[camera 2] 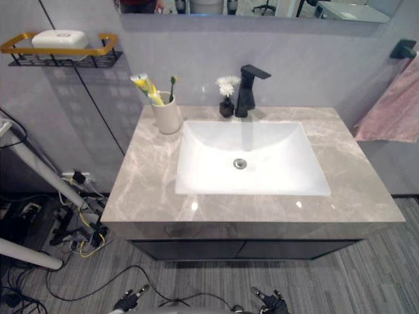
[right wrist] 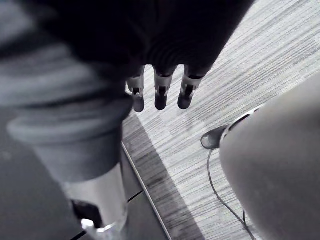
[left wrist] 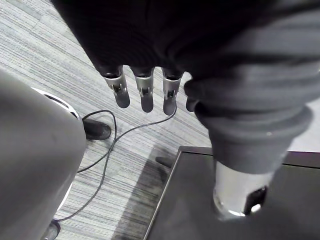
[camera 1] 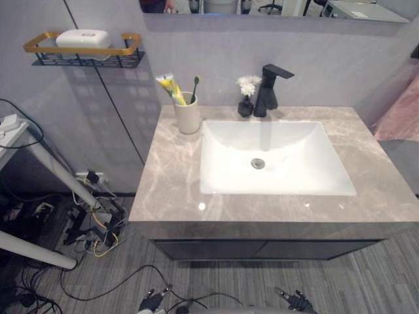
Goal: Organize washtable
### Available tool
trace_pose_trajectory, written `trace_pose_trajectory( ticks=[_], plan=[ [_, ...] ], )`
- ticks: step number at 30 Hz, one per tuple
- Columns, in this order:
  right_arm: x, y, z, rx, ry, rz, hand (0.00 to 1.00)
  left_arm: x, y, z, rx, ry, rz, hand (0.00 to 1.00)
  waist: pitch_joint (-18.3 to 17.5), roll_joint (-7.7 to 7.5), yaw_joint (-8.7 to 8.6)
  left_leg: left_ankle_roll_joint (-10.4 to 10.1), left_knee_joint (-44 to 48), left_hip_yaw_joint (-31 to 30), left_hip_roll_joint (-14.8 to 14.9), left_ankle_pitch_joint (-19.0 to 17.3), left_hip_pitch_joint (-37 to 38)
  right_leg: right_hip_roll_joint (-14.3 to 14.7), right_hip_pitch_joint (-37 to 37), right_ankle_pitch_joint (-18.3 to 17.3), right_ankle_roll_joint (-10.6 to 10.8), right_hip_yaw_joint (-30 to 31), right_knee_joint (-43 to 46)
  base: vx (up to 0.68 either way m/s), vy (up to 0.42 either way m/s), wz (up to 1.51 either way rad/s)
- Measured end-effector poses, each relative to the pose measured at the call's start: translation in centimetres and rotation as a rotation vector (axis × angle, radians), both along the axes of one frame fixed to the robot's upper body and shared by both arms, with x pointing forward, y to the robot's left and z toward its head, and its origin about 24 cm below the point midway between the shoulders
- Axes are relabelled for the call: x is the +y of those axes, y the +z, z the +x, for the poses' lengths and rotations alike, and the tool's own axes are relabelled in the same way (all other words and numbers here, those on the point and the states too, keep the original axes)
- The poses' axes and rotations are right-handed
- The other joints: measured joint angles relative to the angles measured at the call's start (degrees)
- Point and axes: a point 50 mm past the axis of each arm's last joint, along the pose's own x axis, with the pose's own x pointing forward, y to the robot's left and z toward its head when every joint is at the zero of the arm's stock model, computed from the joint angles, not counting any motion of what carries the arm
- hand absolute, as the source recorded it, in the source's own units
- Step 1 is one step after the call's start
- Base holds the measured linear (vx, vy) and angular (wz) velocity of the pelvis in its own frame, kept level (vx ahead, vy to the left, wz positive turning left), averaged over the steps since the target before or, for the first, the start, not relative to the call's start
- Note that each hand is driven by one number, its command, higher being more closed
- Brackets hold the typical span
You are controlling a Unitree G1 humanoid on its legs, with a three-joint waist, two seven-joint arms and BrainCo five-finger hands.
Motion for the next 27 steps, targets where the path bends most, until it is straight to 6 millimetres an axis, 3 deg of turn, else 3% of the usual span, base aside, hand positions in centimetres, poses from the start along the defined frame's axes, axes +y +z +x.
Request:
trace_pose_trajectory(
  ticks=[3, 6, 7, 9, 10, 12, 13, 14, 15, 16, 17, 18, 19, 20, 23, 27],
  plan=[
    [-0.2, 0.1, 0.3, -0.009, 0.008, -0.002, 0.00, 0.1, 0.0, 0.0, -0.001, 0.011, 0.000, 0.00, 1.0, 0.10, -0.51, 0.0, 0.4, -1.2, 0.2, 0.0, 0.5, 0.2, 1.3, 0.0, 0.0, -0.7, 0.1, -0.02, -0.008, 0.19],
    [-0.8, 0.3, 1.2, -0.028, 0.023, -0.020, 0.00, 0.5, 0.3, 0.8, -0.042, 0.053, 0.002, 0.00, 4.5, -0.17, -0.69, -0.3, 14.3, -3.0, 1.2, -4.3, -5.4, -0.2, 1.6, -1.5, -0.9, -1.6, 3.2, -0.09, -0.019, 0.25],
    [-0.9, 0.4, 1.5, -0.033, 0.030, -0.027, 0.00, 0.4, 0.3, 0.9, -0.057, 0.076, -0.002, 0.00, 5.5, 0.62, -0.53, -0.5, 20.0, -3.6, 1.6, -4.4, -9.0, -0.4, 0.2, -2.5, -1.2, -1.6, 5.6, -0.13, -0.042, 0.21],
    [-1.1, 0.5, 1.9, -0.043, 0.028, -0.033, 0.00, 0.7, 0.4, 0.7, -0.072, 0.140, -0.003, 0.00, 5.7, 0.69, -0.37, -1.2, 23.6, -4.4, 2.2, -5.0, -11.0, -1.0, -2.0, -3.6, -2.6, -1.7, 7.7, -0.18, -0.004, 0.03],
    [-1.3, 0.7, 2.5, -0.062, 0.020, -0.037, 0.00, 0.5, 0.5, 1.0, -0.100, 0.207, -0.020, 0.00, 7.1, 1.53, 0.48, -0.3, 40.8, -3.4, 4.2, -10.2, -15.1, -0.8, -3.2, -3.9, -2.3, -1.6, 10.4, -0.17, 0.044, -0.27],
    [-1.6, 1.0, 2.6, -0.085, 0.004, -0.046, 0.00, 0.3, 0.3, -0.1, -0.075, 0.231, -0.029, 0.00, 6.7, 3.62, 1.03, 0.1, 58.5, -0.9, 6.2, -10.7, -15.4, 0.0, -3.1, -3.9, -2.2, -0.4, 11.3, -0.07, 0.078, -0.43],
    [-1.5, 1.1, 2.8, -0.108, -0.022, -0.041, 0.00, 0.1, 0.1, -1.1, -0.049, 0.247, -0.033, 0.00, 6.3, 4.22, 0.29, 0.2, 61.6, 0.4, 6.8, -10.0, -13.3, 0.4, -3.0, -3.3, -1.5, 0.2, 11.2, -0.03, 0.099, -0.28],
    [-1.5, 1.1, 2.7, -0.115, -0.039, -0.040, 0.00, 0.0, 0.0, -1.5, -0.040, 0.252, -0.038, 0.00, 6.0, 4.77, 0.08, 0.3, 60.0, 0.6, 7.3, -7.7, -12.3, 0.9, -3.1, -2.9, -1.1, 0.3, 11.2, -0.01, 0.090, -0.06],
    [-2.1, 1.2, 2.7, -0.123, -0.069, -0.048, 0.00, -0.2, -0.1, -1.7, -0.028, 0.258, -0.047, 0.00, 5.3, 5.33, -0.21, -1.3, 55.5, 0.6, 6.7, -8.2, -10.2, 1.2, -3.2, -2.6, -0.8, 0.5, 11.2, -0.04, 0.105, -0.02],
    [-1.4, 0.7, 1.8, -0.082, -0.094, -0.019, 0.00, 0.4, -0.1, -1.8, -0.024, 0.259, -0.038, 0.00, 5.1, 3.01, -0.22, -2.0, 47.6, 1.2, 3.0, -9.8, -6.7, 0.1, -4.8, -1.8, -2.0, 1.6, 10.8, -0.05, 0.105, -0.09],
    [-1.2, 0.6, 1.4, -0.069, -0.095, -0.010, 0.00, 0.5, -0.1, -2.1, -0.014, 0.261, -0.033, 0.00, 4.7, 2.01, -0.23, -2.4, 43.8, 1.2, 2.0, -10.8, -4.8, 0.0, -5.1, -0.7, -3.1, 2.0, 10.1, -0.06, 0.140, -0.30],
    [-1.1, 0.4, 1.0, -0.058, -0.112, -0.002, 0.00, 0.6, -0.1, -2.5, -0.001, 0.261, -0.034, 0.00, 4.2, 2.76, -0.41, -1.6, 36.1, 0.9, 1.0, -13.4, -2.0, 0.0, -6.0, 1.7, -3.1, 1.9, 9.3, -0.03, 0.124, -0.29],
    [-1.2, 0.4, 0.9, -0.058, -0.127, -0.002, 0.00, 0.5, -0.1, -2.4, -0.003, 0.256, -0.035, 0.00, 3.6, 2.59, -0.71, -1.2, 32.7, 0.9, 0.8, -14.6, -1.0, 0.2, -6.9, 2.4, -2.7, 1.6, 9.3, -0.02, 0.184, -0.17],
    [-1.4, 0.5, 0.8, -0.058, -0.145, -0.003, 0.00, 0.1, -0.1, -1.1, -0.021, 0.199, -0.040, 0.00, 3.1, 2.82, -1.40, -0.3, 24.4, 1.1, -0.4, -15.7, 1.5, 0.3, -9.4, 2.6, -2.5, 1.4, 10.6, -0.02, 0.151, -0.01],
    [-2.4, 0.6, 0.7, -0.057, -0.141, -0.028, 0.00, -1.9, 0.4, 2.7, -0.087, 0.031, -0.067, 0.00, 3.7, 3.58, -2.41, -0.2, 13.7, 1.0, -2.6, -15.6, 5.4, -0.4, -13.6, 2.6, -2.5, 1.4, 15.1, -0.07, 0.147, 0.02],
    [-2.6, 0.4, -1.0, -0.011, -0.113, -0.041, 0.00, -2.9, 1.0, 5.1, -0.143, -0.101, -0.051, 0.00, 4.2, 2.29, -3.24, 2.1, 13.3, 1.8, -5.8, -14.1, 6.7, -3.2, -13.8, 3.0, -1.6, 1.7, 17.2, -0.14, 0.085, -0.23]
  ],
)
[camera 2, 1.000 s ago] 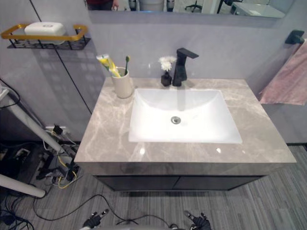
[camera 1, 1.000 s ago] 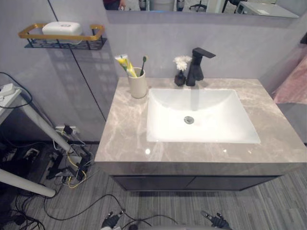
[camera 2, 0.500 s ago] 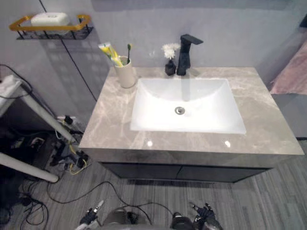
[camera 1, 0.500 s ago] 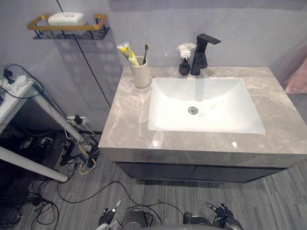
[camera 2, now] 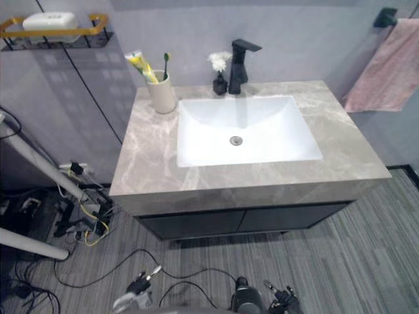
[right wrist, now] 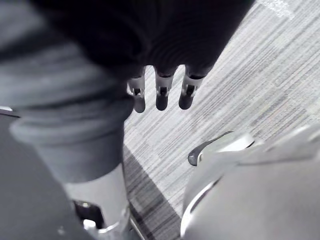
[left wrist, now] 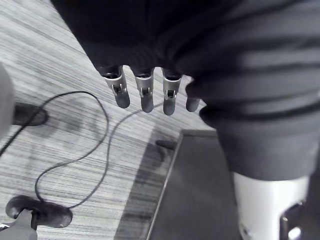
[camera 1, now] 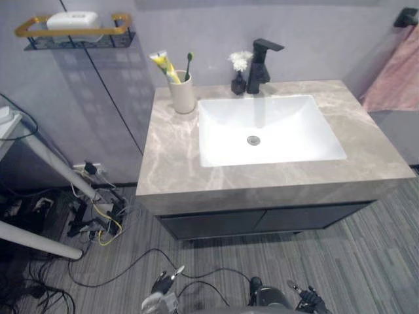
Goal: Organize washtable
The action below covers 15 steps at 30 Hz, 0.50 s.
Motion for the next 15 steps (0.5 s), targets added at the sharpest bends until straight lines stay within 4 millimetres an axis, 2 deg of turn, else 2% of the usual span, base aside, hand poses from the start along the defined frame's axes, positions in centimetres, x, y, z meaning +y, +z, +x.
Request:
trace_pose_trajectory(
  ticks=[1, 2, 3, 4, 5, 6, 7, 10, 11, 12, 13, 14, 15],
  plan=[
    [0.1, -0.1, -0.6, 0.018, 0.003, 0.005, 0.00, 0.0, 0.1, 0.4, -0.013, -0.027, 0.012, 0.00, 0.2, -0.08, -0.38, 1.1, -0.3, 0.3, -1.5, 0.6, 0.4, -1.0, -0.3, 1.8, 2.8, 0.2, -0.1, -0.12, 0.085, -0.26],
    [0.3, -0.2, -1.0, 0.031, 0.002, 0.009, 0.00, 0.0, 0.2, 0.6, -0.016, -0.035, 0.018, 0.00, 0.5, -0.59, -0.63, 2.0, 0.1, 0.7, -2.4, 1.2, 0.3, -1.5, -0.5, 2.6, 3.1, 1.0, -0.3, -0.24, 0.159, -0.41],
    [0.6, -0.4, -1.7, 0.051, 0.015, 0.016, 0.00, 0.0, 0.1, 0.5, -0.006, -0.040, 0.020, 0.00, 0.9, -1.42, -0.37, 4.4, 0.3, 2.5, -3.0, 2.9, -0.5, -1.9, -0.5, 5.8, 3.4, 2.1, -2.8, -0.25, 0.154, -0.65],
    [0.3, -0.3, -1.3, 0.041, 0.014, 0.008, 0.00, -0.2, 0.0, 0.3, 0.001, -0.036, 0.012, 0.00, 1.1, -0.31, 0.53, 5.1, -0.3, 5.5, -2.6, 3.3, -0.6, -2.0, -2.0, 5.6, 0.8, 0.9, 0.1, -0.25, 0.139, -0.72],
    [0.4, -0.3, -1.2, 0.041, 0.016, 0.011, 0.00, -0.1, 0.0, 0.1, 0.005, -0.022, 0.010, 0.00, 1.4, -0.57, 0.71, 5.3, -0.4, 6.9, -2.7, 3.1, -0.6, -2.7, -3.9, 2.1, -1.0, -0.5, 6.7, -0.17, 0.089, -0.54],
    [0.7, -0.3, -1.3, 0.039, 0.014, 0.020, 0.00, 0.4, -0.2, -0.4, 0.021, 0.025, 0.011, 0.00, 1.9, -1.02, 0.28, 6.0, -0.7, 8.4, -2.7, 2.7, -0.5, -4.1, -5.8, -3.8, -2.9, -1.8, 19.7, -0.16, 0.063, -0.07],
    [1.0, -0.4, -1.7, 0.049, 0.007, 0.029, 0.00, 0.8, -0.4, -1.3, 0.041, 0.060, 0.011, 0.00, 1.6, -1.56, 0.43, 6.5, -2.1, 9.5, -2.7, 2.4, 0.0, -5.3, -5.8, -7.3, -3.4, -2.8, 29.8, -0.15, 0.040, 0.14],
    [1.2, -0.4, -1.1, 0.043, 0.031, 0.029, 0.00, 2.7, -0.5, -2.9, 0.073, 0.096, 0.050, 0.00, 0.1, -3.95, 1.30, 6.8, -4.9, 12.7, -3.2, 2.2, 0.4, -9.1, -0.4, -11.3, -3.4, -5.2, 39.2, -0.14, -0.054, -0.04],
    [1.2, -0.4, -0.8, 0.037, 0.038, 0.029, 0.00, 3.0, -0.6, -3.4, 0.084, 0.099, 0.057, 0.00, -0.1, -4.29, 1.83, 6.8, -4.3, 13.5, -3.2, 2.2, 0.2, -10.0, 1.2, -11.2, -3.4, -5.6, 38.4, -0.14, -0.184, -0.80],
    [1.4, -0.3, 0.1, 0.016, 0.059, 0.032, 0.00, 3.6, -0.7, -4.6, 0.111, 0.144, 0.055, 0.00, -0.9, -5.33, 2.90, 6.7, -2.2, 15.3, -3.6, 2.2, -0.7, -12.1, 4.2, -7.8, -3.9, -6.9, 32.8, -0.17, -0.260, -1.07],
    [1.5, -0.2, 0.8, -0.001, 0.079, 0.032, 0.00, 3.8, -0.7, -4.8, 0.114, 0.164, 0.058, 0.00, -1.5, -6.11, 3.61, 6.4, -1.3, 15.4, -3.3, 2.4, -1.7, -10.9, 5.6, -10.6, -0.6, -7.1, 27.5, -0.21, -0.336, -1.37],
    [0.8, 0.1, 1.3, -0.012, 0.107, 0.013, 0.00, 3.2, -0.9, -4.9, 0.127, 0.157, 0.037, 0.00, -1.9, -2.87, 4.04, 5.5, -1.1, 14.9, -1.3, 3.0, -3.0, -7.4, 8.3, -11.0, -0.6, -8.0, 18.2, -0.17, -0.287, -1.13],
    [0.5, 0.2, 1.7, -0.019, 0.130, -0.001, 0.00, 2.6, -1.0, -5.2, 0.133, 0.156, 0.019, 0.00, -2.2, -1.85, 4.07, 5.2, -1.0, 15.0, -0.1, 4.2, -3.9, -5.7, 10.4, -10.9, -0.6, -7.6, 11.2, -0.13, -0.215, -0.95]
  ],
)
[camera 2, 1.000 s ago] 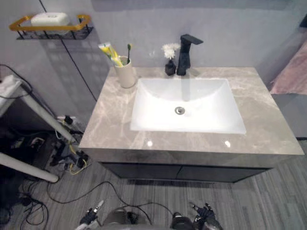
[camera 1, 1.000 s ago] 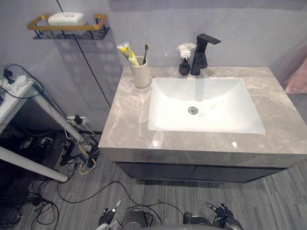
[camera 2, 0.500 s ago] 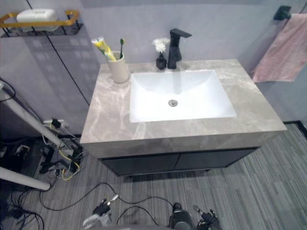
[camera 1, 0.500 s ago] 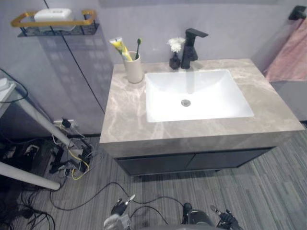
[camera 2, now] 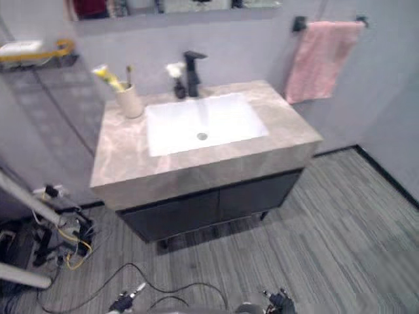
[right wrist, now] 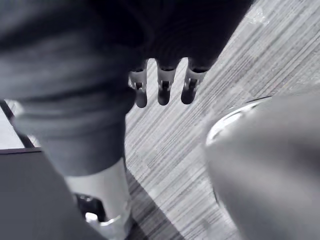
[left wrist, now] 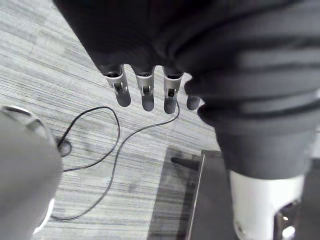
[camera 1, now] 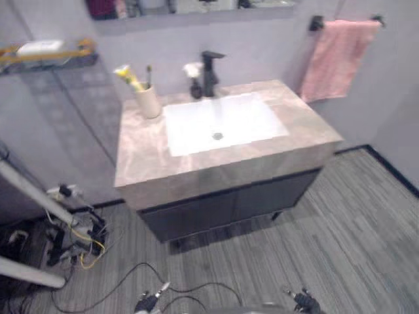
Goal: Organize washtable
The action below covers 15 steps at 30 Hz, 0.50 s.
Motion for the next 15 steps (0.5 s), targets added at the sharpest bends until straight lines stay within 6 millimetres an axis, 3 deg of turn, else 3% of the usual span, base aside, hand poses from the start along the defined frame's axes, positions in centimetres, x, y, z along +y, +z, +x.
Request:
trace_pose_trajectory(
  ticks=[2, 3, 4, 5, 8, 10, 11, 13, 14, 15],
  plan=[
    [0.3, 0.0, 0.5, 0.004, 0.052, -0.003, 0.00, -0.3, 0.0, 0.4, -0.010, -0.022, -0.004, 0.00, -0.5, -0.21, 0.62, -0.8, 0.4, 0.6, 0.2, 1.4, -2.3, 2.1, 2.0, 0.2, 0.5, 2.2, -11.4, -0.18, -0.252, -0.89],
    [0.6, 0.1, 1.0, -0.002, 0.091, -0.003, 0.00, -0.3, 0.2, 1.2, -0.022, -0.055, 0.001, 0.00, -0.4, -0.33, 0.69, -0.8, 1.7, 0.4, 1.3, 1.4, -4.8, 3.8, 3.4, 1.9, 1.3, 2.4, -18.9, -0.19, -0.266, -0.67],
    [0.6, 0.0, 0.8, 0.006, 0.103, -0.006, 0.00, -0.5, 0.2, 1.6, -0.029, -0.072, 0.000, 0.00, -0.6, 0.22, 0.50, -1.0, 2.4, 0.4, 2.4, 1.6, -6.0, 4.9, 4.0, 4.3, 0.7, 2.2, -21.9, -0.14, -0.210, -0.22],
    [1.1, -0.2, 0.3, 0.023, 0.131, 0.002, 0.00, -0.3, 0.5, 2.6, -0.053, -0.112, 0.019, 0.00, -0.2, -0.48, 0.67, -1.7, 4.5, -0.3, 4.0, 2.4, -8.0, 6.8, 5.9, 8.0, -0.5, 1.9, -28.4, -0.12, -0.150, 0.03],
    [1.6, -0.2, 0.3, 0.023, 0.150, 0.009, 0.00, 0.7, 0.8, 3.2, -0.062, -0.137, 0.063, 0.00, 0.8, -2.05, 0.82, -2.3, 10.0, -1.7, 7.8, 1.9, -10.6, 9.6, 6.7, 9.6, -2.2, 1.7, -30.1, -0.15, -0.180, 0.02],
    [1.4, -0.2, 0.2, 0.017, 0.155, -0.003, 0.00, 0.7, 0.9, 3.6, -0.072, -0.140, 0.074, 0.00, 2.7, -1.30, 1.60, -4.3, 17.8, -2.6, 12.4, 0.0, -11.9, 12.7, 7.9, 9.7, -3.5, 3.1, -30.2, -0.19, -0.176, -0.33],
    [1.0, -0.1, 0.2, 0.012, 0.156, -0.015, 0.00, 0.7, 0.9, 3.6, -0.075, -0.142, 0.078, 0.00, 3.1, -0.72, 1.59, -4.1, 22.6, -4.7, 14.7, -0.7, -12.6, 14.3, 8.9, 9.6, -4.2, 4.5, -30.0, -0.15, -0.109, -0.50],
    [0.6, 0.0, 0.1, 0.014, 0.156, -0.028, 0.00, 0.4, 0.8, 3.4, -0.073, -0.138, 0.073, 0.00, 3.5, -0.03, 1.79, -4.2, 24.4, -11.6, 13.9, -0.7, -13.3, 14.9, 8.5, 9.5, -4.6, 7.2, -28.8, -0.13, -0.048, -0.75],
    [0.1, 0.0, 0.1, 0.015, 0.156, -0.039, 0.00, 0.0, 0.7, 3.1, -0.066, -0.134, 0.066, 0.00, 3.5, 0.93, 1.72, -4.7, 24.2, -18.7, 11.6, -1.1, -13.3, 14.8, 7.7, 9.3, -5.0, 9.4, -27.9, -0.09, 0.025, -0.74],
    [0.0, 0.1, 0.0, 0.015, 0.155, -0.041, 0.00, 0.0, 0.7, 3.0, -0.065, -0.133, 0.065, 0.00, 3.5, 1.06, 1.69, -4.8, 24.1, -19.4, 11.3, -1.1, -13.3, 14.7, 7.5, 9.3, -5.0, 9.7, -27.8, -0.07, 0.074, -1.07]
  ],
)
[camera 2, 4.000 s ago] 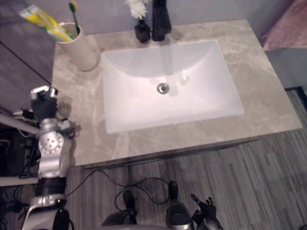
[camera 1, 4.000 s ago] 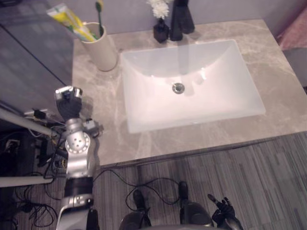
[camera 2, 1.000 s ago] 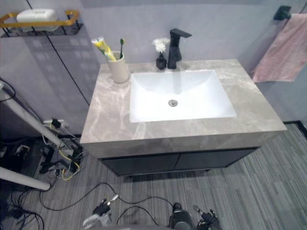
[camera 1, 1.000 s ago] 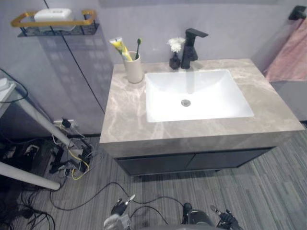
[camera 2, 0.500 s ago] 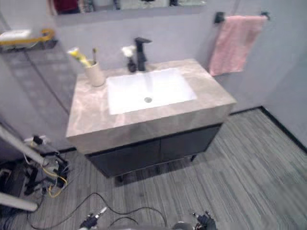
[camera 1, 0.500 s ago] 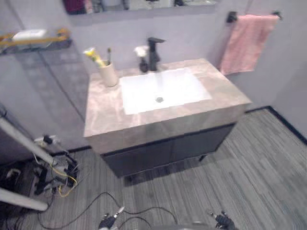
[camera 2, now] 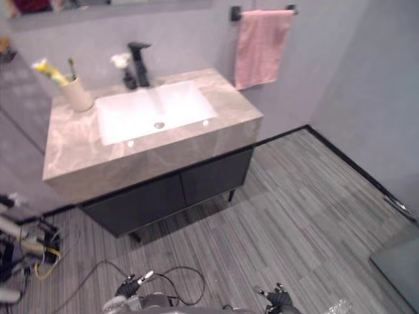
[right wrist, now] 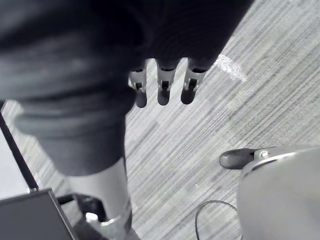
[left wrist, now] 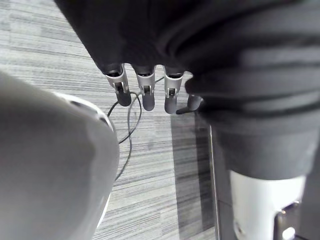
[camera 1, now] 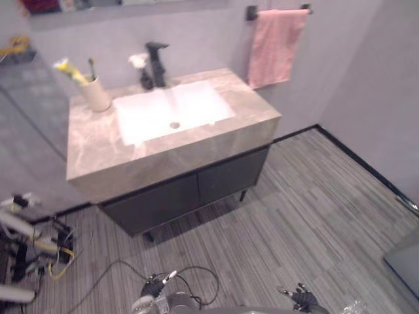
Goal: Organize washtable
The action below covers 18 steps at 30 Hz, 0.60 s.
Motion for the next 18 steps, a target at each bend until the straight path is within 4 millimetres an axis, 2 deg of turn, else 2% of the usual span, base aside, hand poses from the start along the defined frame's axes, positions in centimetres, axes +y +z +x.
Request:
trace_pose_trajectory(
  ticks=[1, 2, 4, 5, 7, 8, 9, 10, 12, 15, 18],
  plan=[
    [-0.7, 0.1, -0.1, 0.003, 0.000, -0.017, 0.00, -0.5, -0.1, -0.3, 0.006, 0.003, -0.011, 0.00, 0.0, 1.21, 0.16, -0.9, -1.2, -7.1, -2.8, -0.6, 0.7, 0.0, -1.9, 0.1, 0.1, 3.8, 1.2, -0.03, 0.105, -1.09],
    [-0.7, 0.0, -0.8, 0.020, -0.004, -0.016, 0.00, -0.6, -0.2, -0.6, 0.012, 0.007, -0.015, 0.00, -0.1, 1.55, 0.37, -1.7, -3.5, -10.8, -4.1, -1.2, 2.0, 0.1, -3.1, 0.4, 0.6, 6.2, 1.7, -0.01, 0.119, -1.32],
    [-0.9, -0.1, -1.6, 0.037, -0.013, -0.015, 0.00, -0.7, -0.3, -0.8, 0.019, 0.010, -0.018, 0.00, -0.4, 2.15, 0.82, -2.3, -8.7, -16.5, -5.4, -3.8, 4.8, 0.6, -4.3, 1.4, 1.6, 9.7, 1.8, 0.04, 0.199, -1.02],
    [-1.3, -0.1, -1.9, 0.047, -0.017, -0.024, 0.00, -0.9, -0.4, -1.2, 0.029, 0.021, -0.026, 0.00, -1.3, 3.53, 1.11, -1.9, -14.0, -19.4, -5.2, -6.6, 7.4, 1.7, -5.3, 2.5, 2.6, 12.0, 1.7, 0.07, 0.267, -0.93],
    [-1.2, -0.1, -2.1, 0.048, -0.036, -0.016, 0.00, -0.4, -0.3, -1.2, 0.023, 0.047, -0.021, 0.00, -1.6, 2.09, 1.22, -0.7, -14.8, -17.4, -6.5, -6.4, 8.1, 0.7, -5.5, 3.6, 3.3, 13.7, 1.3, 0.04, 0.216, -0.64],
    [-0.8, -0.3, -2.4, 0.054, -0.055, 0.000, 0.00, 0.0, -0.3, -1.5, 0.034, 0.050, -0.010, 0.00, -2.1, 1.84, 1.01, -0.5, -15.2, -16.0, -7.2, -6.4, 8.0, -0.3, -5.9, 4.3, 3.6, 14.7, 0.3, 0.03, 0.222, -0.51],
    [-0.5, -0.4, -2.7, 0.057, -0.074, 0.013, 0.00, 0.0, -0.4, -1.7, 0.040, 0.051, -0.008, 0.00, -3.3, 0.89, 0.93, -0.1, -16.0, -14.9, -7.6, -6.3, 8.0, -1.1, -6.6, 4.5, 3.9, 15.6, -0.2, 0.04, 0.205, -0.45],
    [-0.1, -0.5, -3.0, 0.060, -0.092, 0.028, 0.00, 0.2, -0.4, -1.7, 0.043, 0.035, 0.002, 0.00, -4.5, -0.15, 0.25, 0.8, -17.8, -14.4, -8.8, -5.5, 8.0, -2.3, -7.3, 4.8, 4.4, 16.1, -0.9, 0.04, 0.137, -0.26],
    [0.3, -0.6, -3.0, 0.055, -0.108, 0.045, 0.00, -0.1, -0.3, -1.0, 0.035, -0.037, 0.012, 0.00, -5.6, -0.85, -0.61, 1.7, -20.9, -13.9, -10.6, -4.1, 8.1, -3.9, -8.4, 5.0, 4.7, 16.3, -1.5, 0.08, 0.134, -0.10],
    [0.0, -0.5, -2.7, 0.037, -0.129, 0.048, 0.00, -1.0, 0.0, 0.4, 0.004, -0.120, 0.018, 0.00, -5.8, -1.14, -0.54, 2.4, -23.2, -11.5, -11.6, -3.5, 7.8, -4.7, -11.1, 5.1, 4.8, 17.5, -1.4, 0.10, 0.109, -0.39],
    [0.3, 0.0, -0.6, -0.029, -0.106, 0.052, 0.00, -1.2, 0.0, 0.8, 0.003, -0.138, 0.019, 0.00, -5.0, -0.62, -0.64, 2.6, -23.0, -6.4, -11.1, -3.4, 8.0, -3.1, -14.6, 5.7, 5.0, 19.7, 0.7, 0.11, 0.058, -0.98]
  ],
)
